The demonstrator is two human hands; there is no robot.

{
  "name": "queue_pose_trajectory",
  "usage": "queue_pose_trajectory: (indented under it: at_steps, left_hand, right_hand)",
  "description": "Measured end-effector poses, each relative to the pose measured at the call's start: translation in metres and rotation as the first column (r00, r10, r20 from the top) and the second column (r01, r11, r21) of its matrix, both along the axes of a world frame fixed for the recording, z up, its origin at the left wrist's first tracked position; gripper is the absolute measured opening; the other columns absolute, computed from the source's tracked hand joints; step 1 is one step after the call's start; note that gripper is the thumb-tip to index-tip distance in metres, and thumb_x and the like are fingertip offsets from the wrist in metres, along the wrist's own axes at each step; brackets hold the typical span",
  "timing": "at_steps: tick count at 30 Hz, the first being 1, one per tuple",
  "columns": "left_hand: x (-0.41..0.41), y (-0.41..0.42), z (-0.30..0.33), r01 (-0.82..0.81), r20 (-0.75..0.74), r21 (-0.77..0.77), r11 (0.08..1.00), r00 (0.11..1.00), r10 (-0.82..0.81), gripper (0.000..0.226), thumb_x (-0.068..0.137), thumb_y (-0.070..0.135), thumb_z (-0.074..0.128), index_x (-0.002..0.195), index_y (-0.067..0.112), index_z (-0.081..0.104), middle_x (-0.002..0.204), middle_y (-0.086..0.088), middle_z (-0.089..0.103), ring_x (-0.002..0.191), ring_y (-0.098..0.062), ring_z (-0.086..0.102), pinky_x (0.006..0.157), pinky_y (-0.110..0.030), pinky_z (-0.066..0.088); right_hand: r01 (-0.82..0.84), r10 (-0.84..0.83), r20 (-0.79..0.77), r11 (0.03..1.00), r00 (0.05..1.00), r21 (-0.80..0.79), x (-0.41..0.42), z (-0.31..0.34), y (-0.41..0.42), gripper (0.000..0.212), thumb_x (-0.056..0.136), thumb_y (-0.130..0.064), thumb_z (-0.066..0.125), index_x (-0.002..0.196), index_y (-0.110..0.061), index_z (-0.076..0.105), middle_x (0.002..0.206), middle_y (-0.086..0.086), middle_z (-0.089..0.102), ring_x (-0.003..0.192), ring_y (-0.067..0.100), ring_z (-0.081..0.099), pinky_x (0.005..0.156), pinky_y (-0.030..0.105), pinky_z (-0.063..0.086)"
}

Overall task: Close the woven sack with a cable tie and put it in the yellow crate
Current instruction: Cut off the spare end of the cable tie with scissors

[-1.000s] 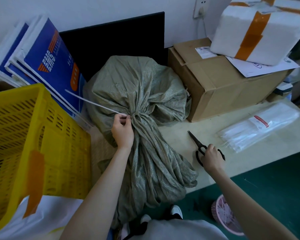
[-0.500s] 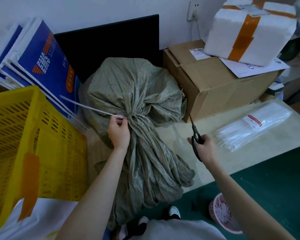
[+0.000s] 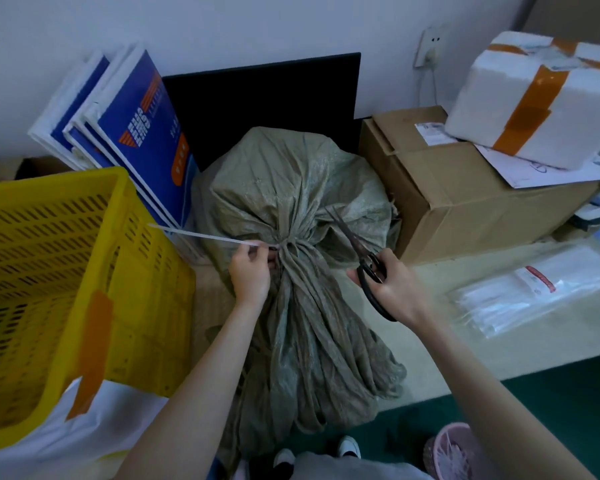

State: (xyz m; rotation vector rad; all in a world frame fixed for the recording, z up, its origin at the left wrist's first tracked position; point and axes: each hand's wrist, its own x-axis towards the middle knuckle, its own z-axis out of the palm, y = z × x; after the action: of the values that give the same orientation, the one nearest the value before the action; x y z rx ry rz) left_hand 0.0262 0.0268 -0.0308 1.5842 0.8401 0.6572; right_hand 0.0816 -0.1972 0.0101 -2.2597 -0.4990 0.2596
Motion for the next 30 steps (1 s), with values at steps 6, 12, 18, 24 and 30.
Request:
queue_pose_trajectory:
  at_steps: [6,12,18,24,30]
  left_hand:
    - [-0.011,0.004,0.013,-0.008,0.079,-0.112,0.994,0.997,0.017,0.013,0.097,0.011,0.051,0.088,0.014,0.06,0.086,-0.012,0.07,0.08,-0.024,0.071,0.068,-0.032,0.058]
    - [-0.025,0.019,0.026,-0.067,-0.002,-0.003,0.998,0.998,0.067,0.009,0.093,0.014,0.058,0.09,0.011,0.067,0.079,-0.003,0.067,0.067,-0.014,0.061,0.051,-0.014,0.047]
    - [-0.031,0.028,0.043,-0.03,-0.062,0.102,0.994,0.997,0.037,0.009,0.089,0.018,0.065,0.083,0.016,0.07,0.07,-0.002,0.065,0.063,-0.007,0.056,0.058,-0.018,0.043]
    - [-0.031,0.035,0.056,0.076,-0.12,0.084,0.993,0.991,-0.066,0.015,0.087,0.02,0.068,0.073,0.027,0.069,0.081,-0.01,0.072,0.074,-0.015,0.063,0.072,-0.032,0.05]
    - [-0.029,0.04,0.059,0.157,-0.194,0.068,0.985,0.971,-0.141,0.007,0.085,0.025,0.068,0.084,0.024,0.075,0.082,-0.005,0.073,0.083,-0.019,0.066,0.082,-0.04,0.054]
  right_hand:
    - [-0.158,0.206,0.189,0.958,0.96,-0.241,0.015,0.01,0.013,0.057,0.077,-0.072,0.051,0.086,-0.017,0.038,0.073,-0.007,0.043,0.064,0.019,0.045,0.055,0.035,0.035]
    - [-0.212,0.433,0.346,0.825,0.833,-0.524,0.031,0.025,0.025,0.059,0.078,-0.075,0.044,0.094,-0.019,0.038,0.089,-0.001,0.051,0.081,0.025,0.055,0.061,0.033,0.036]
    - [-0.231,0.66,0.383,0.648,0.646,-0.726,0.052,0.047,0.051,0.059,0.081,-0.068,0.045,0.109,-0.016,0.044,0.109,0.004,0.059,0.098,0.028,0.061,0.065,0.034,0.041]
    - [-0.227,0.757,0.38,0.56,0.532,-0.797,0.06,0.056,0.081,0.056,0.084,-0.058,0.048,0.12,-0.015,0.045,0.117,0.004,0.058,0.104,0.027,0.06,0.073,0.037,0.049]
    - [-0.211,0.807,0.398,0.521,0.436,-0.827,0.067,0.054,0.1,0.065,0.084,-0.058,0.05,0.133,-0.016,0.04,0.122,0.005,0.057,0.104,0.027,0.062,0.072,0.036,0.047]
